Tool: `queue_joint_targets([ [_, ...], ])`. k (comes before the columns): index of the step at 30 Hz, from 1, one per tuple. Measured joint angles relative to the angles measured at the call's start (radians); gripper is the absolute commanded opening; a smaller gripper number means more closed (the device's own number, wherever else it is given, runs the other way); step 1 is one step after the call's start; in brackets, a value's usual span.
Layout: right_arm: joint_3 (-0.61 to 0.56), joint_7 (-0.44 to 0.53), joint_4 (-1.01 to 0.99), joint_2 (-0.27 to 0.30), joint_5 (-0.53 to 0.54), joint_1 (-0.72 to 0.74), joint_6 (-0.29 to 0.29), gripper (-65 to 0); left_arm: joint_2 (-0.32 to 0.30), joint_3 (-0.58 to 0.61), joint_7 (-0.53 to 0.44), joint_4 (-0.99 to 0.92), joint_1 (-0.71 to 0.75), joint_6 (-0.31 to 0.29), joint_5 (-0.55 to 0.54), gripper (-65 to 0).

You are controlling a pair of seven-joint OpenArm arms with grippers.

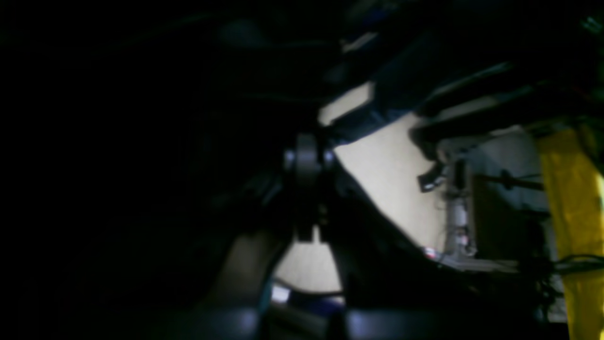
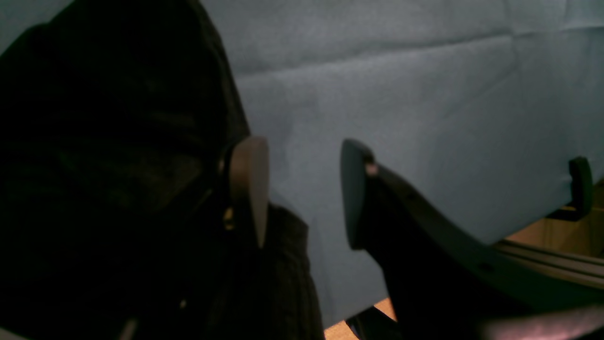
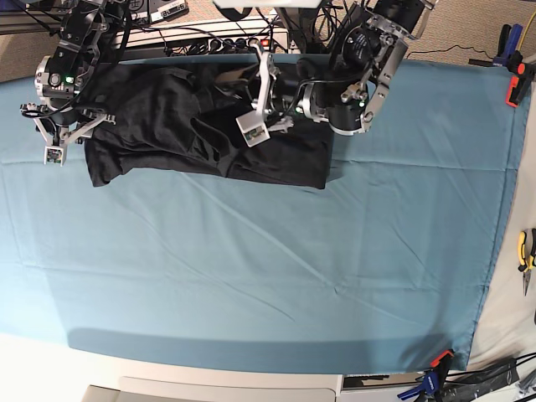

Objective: Fold the T-shirt properly
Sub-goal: 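Move the left gripper back and regrasp the folded collar end, then pull the folded end with the left gripper toward the right gripper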

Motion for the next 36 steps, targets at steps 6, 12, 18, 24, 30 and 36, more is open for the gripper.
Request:
queue_joint_targets([
  [6, 0.0, 0.0, 0.0, 0.0, 0.0, 0.0, 0.0, -39.5, -0.001, 0.0, -0.003, 0.0, -0.009, 0.013, 0.051, -65.0],
  [12, 0.0, 0.0, 0.0, 0.0, 0.0, 0.0, 0.0, -39.5, 0.0, -0.001, -0.031, 0.0, -0.043, 0.046, 0.112, -65.0],
  [18, 0.0, 0.0, 0.0, 0.0, 0.0, 0.0, 0.0, -39.5, 0.0, -0.001, -0.05, 0.0, -0.053, 0.046, 0.132, -65.0],
  [24, 0.0, 0.004, 0.0, 0.0, 0.0, 0.0, 0.0, -39.5, -0.001, -0.001, -0.143, 0.0, -0.034, 0.099, 0.289, -65.0],
  [30, 0.0, 0.004, 0.0, 0.0, 0.0, 0.0, 0.0, -39.5, 0.0, -0.001, -0.163, 0.0, -0.007, 0.123, 0.309, -65.0],
  [36, 0.0, 0.013, 0.0, 0.0, 0.0, 0.0, 0.0, -39.5, 0.022, -0.001, -0.175, 0.0, 0.05, 0.126, 0.309, -65.0],
])
